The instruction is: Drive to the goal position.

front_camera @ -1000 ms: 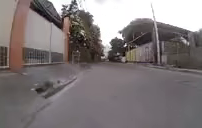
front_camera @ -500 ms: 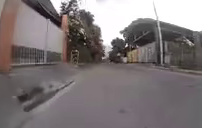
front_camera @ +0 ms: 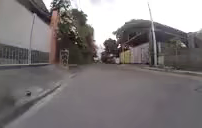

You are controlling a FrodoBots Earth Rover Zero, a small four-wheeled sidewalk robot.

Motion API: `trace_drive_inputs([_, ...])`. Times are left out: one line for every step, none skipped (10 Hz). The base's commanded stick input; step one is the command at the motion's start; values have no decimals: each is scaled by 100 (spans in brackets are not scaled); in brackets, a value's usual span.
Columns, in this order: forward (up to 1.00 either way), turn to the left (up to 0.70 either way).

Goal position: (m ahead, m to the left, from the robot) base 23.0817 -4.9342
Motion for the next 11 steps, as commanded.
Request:
trace_drive_inputs([100, 0])
trace_drive_inputs([100, 0])
trace_drive_inputs([100, 0])
trace_drive_inputs([100, 0])
trace_drive_inputs([100, 0])
trace_drive_inputs([100, 0])
trace_drive_inputs([100, 0])
trace_drive_inputs([100, 0])
trace_drive_inputs([100, 0])
trace_drive_inputs([100, 0])
trace_drive_inputs([100, 0])
